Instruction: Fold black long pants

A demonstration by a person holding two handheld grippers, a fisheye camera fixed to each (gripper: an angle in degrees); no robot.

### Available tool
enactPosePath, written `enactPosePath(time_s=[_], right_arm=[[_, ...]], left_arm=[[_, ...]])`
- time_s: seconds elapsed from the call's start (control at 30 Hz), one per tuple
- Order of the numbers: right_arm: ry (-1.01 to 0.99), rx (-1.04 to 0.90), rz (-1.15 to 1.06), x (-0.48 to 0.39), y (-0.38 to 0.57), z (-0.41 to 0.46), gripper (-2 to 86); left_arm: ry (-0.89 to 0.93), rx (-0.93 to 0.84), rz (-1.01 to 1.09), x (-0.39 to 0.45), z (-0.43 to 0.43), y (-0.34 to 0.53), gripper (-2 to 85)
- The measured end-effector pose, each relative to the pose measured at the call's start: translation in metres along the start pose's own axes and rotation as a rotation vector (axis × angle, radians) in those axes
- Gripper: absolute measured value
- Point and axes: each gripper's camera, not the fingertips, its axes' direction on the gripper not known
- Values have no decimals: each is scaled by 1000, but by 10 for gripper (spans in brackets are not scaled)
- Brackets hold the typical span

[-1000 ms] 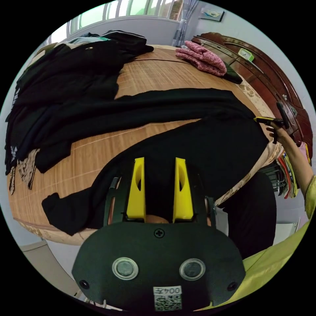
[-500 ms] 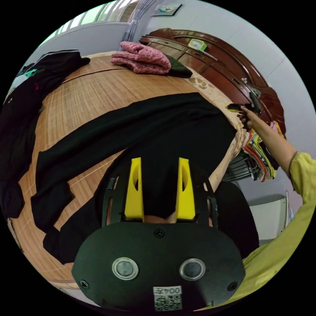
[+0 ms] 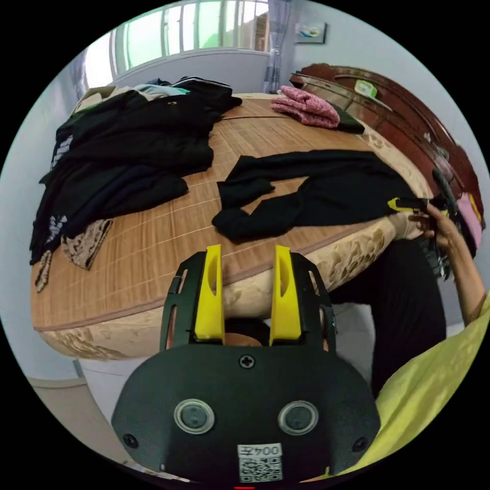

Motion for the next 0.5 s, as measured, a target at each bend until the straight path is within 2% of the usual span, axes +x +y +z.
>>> enactPosePath(time_s=[0.07,0.33,0.5], right_arm=[[79,0,26,-10,10,9,57],[68,-40,122,-25,27,13,1],[173,-53,89,-53,35,18,-5]], left_arm=[[-38,8,89,9,1,-3,136],[-298,-68,530,66,34,-47,123],[-383,-98,668,88,46,-65,121]])
